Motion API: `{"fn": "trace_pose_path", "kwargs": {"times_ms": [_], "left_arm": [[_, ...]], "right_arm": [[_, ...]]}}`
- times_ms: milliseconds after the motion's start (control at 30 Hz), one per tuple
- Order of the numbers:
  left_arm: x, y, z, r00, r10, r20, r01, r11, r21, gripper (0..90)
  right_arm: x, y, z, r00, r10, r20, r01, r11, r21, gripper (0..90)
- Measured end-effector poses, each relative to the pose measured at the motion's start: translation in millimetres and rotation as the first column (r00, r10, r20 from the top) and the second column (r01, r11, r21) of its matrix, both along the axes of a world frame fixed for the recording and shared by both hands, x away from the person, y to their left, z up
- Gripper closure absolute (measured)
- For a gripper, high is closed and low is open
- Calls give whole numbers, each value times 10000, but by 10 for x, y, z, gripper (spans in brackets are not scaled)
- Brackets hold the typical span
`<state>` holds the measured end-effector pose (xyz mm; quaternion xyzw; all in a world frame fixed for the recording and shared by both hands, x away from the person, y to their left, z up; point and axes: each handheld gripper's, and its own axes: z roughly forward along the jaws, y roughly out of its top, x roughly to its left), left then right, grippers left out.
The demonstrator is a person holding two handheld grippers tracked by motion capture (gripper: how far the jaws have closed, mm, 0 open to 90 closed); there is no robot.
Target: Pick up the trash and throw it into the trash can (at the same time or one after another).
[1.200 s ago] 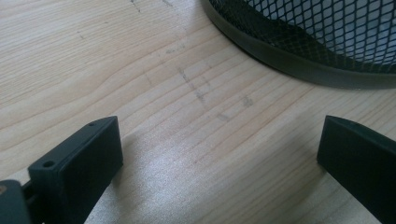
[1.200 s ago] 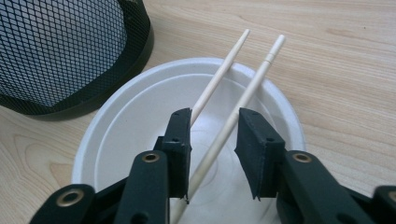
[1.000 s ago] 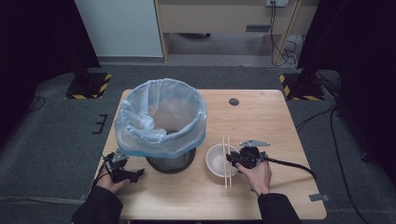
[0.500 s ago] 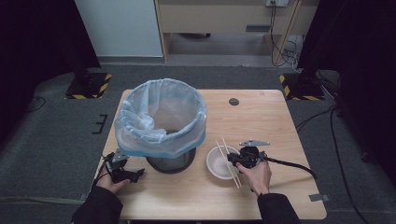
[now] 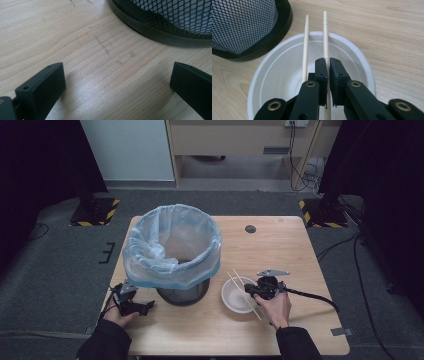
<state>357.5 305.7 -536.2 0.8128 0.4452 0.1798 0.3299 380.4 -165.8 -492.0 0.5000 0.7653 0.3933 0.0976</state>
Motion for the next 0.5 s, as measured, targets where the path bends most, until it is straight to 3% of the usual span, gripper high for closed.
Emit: {"fn": "trace_pose_path", "kwargs": {"times_ms": [500], "left_arm": [[0, 0, 0, 10000, 2, 1, -2, 10000, -3, 0]], "right_arm": [[2, 6, -20, 9999, 140, 37, -139, 9997, -181, 856]]}}
